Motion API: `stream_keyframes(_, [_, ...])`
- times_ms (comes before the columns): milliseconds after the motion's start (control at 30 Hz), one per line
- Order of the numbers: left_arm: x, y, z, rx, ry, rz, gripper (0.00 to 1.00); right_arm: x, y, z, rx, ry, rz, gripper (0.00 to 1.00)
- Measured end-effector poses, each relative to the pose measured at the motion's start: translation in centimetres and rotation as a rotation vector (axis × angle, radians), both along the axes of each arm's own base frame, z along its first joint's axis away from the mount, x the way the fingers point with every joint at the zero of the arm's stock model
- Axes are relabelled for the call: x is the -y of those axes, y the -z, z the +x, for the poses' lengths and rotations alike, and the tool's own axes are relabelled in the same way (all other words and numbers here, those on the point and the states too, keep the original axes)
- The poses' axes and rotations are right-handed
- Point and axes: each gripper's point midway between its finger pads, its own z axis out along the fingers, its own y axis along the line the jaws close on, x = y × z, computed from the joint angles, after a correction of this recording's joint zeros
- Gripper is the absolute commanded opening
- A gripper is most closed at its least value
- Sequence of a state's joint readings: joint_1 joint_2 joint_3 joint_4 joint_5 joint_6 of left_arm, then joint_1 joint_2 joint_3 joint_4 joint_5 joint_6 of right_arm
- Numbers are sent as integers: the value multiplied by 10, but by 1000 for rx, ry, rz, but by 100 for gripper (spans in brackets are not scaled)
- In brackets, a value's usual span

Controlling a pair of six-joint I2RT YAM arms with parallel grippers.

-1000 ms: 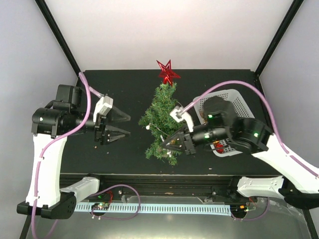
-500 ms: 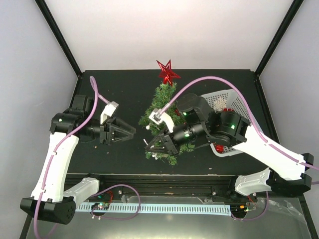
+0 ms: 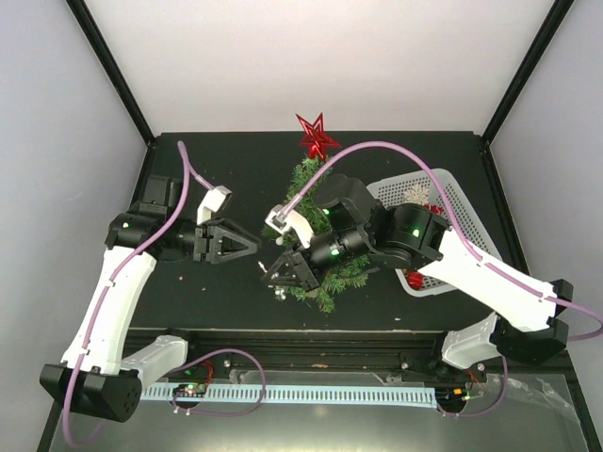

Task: Decorate the small christmas tree

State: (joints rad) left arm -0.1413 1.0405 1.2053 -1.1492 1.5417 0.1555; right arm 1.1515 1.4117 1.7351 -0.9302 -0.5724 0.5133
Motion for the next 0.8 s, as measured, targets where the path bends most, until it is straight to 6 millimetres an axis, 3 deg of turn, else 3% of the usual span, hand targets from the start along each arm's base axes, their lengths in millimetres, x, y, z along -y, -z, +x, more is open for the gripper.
stream_keyframes(67, [2, 7, 2, -35, 8, 5, 49, -2, -2, 2, 4, 5, 1, 3])
stream_keyframes(167, [3, 9, 3, -56, 15, 7, 71, -5, -4, 5, 13, 10, 2, 3])
stream_keyframes(300, [3, 6, 3, -50, 18, 2, 81, -8, 0, 8, 22, 20, -14, 3])
stream_keyframes(500, [3, -2, -2, -12, 20, -6, 83, -8, 7, 13, 30, 39, -42, 3])
stream_keyframes(800, [2, -8, -9, 24, 21, -12, 77, -12, 8, 23, 51, 77, -61, 3])
